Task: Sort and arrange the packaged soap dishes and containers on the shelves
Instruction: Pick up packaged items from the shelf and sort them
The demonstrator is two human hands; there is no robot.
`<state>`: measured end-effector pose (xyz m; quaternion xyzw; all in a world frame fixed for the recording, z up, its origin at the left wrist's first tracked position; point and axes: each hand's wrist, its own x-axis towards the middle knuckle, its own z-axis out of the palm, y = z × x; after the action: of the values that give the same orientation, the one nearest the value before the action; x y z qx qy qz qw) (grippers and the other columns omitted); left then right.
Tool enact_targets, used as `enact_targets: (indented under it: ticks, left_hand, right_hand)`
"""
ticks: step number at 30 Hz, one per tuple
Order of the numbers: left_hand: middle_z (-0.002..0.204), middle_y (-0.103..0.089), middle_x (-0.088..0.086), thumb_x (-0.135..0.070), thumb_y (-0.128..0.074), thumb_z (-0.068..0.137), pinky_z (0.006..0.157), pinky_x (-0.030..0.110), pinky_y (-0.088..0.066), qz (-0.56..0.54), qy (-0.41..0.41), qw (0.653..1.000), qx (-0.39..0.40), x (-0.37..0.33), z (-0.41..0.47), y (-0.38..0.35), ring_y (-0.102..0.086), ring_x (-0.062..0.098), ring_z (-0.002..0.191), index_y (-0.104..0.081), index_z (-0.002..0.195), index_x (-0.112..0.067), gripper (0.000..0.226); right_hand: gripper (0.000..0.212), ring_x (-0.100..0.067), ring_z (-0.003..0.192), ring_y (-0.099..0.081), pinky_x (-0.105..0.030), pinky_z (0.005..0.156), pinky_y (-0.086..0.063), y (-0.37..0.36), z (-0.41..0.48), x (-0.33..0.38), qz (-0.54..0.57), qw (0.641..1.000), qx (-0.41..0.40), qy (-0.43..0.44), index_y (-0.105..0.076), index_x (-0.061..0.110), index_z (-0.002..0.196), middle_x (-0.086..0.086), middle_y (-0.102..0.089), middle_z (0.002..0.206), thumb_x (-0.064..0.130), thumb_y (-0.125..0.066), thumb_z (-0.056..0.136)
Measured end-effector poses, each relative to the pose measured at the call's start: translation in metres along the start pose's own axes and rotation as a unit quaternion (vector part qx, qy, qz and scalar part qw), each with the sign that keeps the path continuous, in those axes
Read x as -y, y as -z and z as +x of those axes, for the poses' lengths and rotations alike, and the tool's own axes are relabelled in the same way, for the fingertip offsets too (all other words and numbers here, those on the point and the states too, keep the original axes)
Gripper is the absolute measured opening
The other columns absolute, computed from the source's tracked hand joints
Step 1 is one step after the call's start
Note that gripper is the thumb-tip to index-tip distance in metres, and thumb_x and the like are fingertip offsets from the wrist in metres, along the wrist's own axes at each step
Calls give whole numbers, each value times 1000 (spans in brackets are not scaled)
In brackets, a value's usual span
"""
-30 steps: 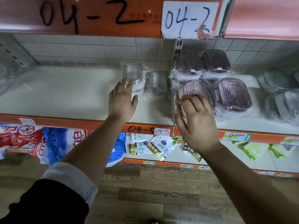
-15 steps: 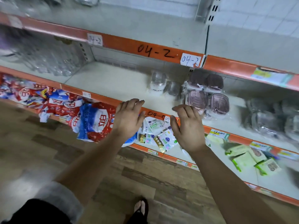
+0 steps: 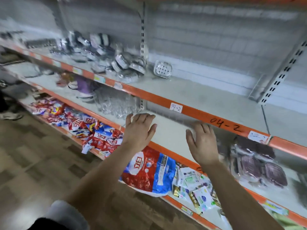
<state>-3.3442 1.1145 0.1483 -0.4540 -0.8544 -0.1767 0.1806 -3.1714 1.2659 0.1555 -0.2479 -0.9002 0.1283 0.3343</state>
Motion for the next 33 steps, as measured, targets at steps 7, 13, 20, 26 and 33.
enact_targets:
  ticks: [7, 13, 20, 26, 33]
  left_hand:
    - [129, -57, -1, -37, -42, 99, 112, 48, -22, -13, -15, 1000, -5, 136, 64, 28, -51, 23, 120, -56, 130, -21, 37]
    - [133, -53, 0, -38, -41, 100, 110, 44, -23, -28, -8, 1000, -9, 222, 116, 31, -46, 25, 124, -53, 132, -20, 39]
    - [136, -51, -2, -41, -38, 100, 108, 45, -27, -23, 7, 1000, 12, 310, 182, 1, -44, 23, 127, -50, 135, -23, 42]
    - [134, -54, 0, -38, -45, 99, 105, 46, -31, -49, 10, 999, 8, 367, 231, -16, -46, 26, 126, -54, 133, -21, 38]
    - [128, -59, 2, -45, -34, 93, 102, 44, -35, -53, 3, 998, -18, 443, 274, -22, -51, 26, 122, -61, 125, -19, 49]
  right_hand:
    - [25, -31, 110, -53, -37, 93, -42, -68, 86, 99, 44, 999, -1, -4, -61, 9, 118, -7, -59, 119, 18, -56, 96]
    - [25, -26, 113, -53, -33, 95, -41, -120, 146, 136, 55, 998, 16, 2, -61, 11, 119, -5, -59, 120, 18, -57, 95]
    - [30, -25, 116, -51, -27, 93, -38, -196, 228, 157, 75, 997, 2, -14, -60, 15, 124, -2, -57, 126, 25, -56, 96]
    - [29, -28, 108, -57, -40, 98, -46, -244, 292, 184, 127, 990, -23, -51, -60, 17, 123, 0, -57, 123, 24, -57, 95]
    - [27, -16, 115, -54, -24, 94, -39, -296, 350, 226, 132, 991, -28, -26, -61, 16, 121, 2, -61, 120, 22, -59, 95]
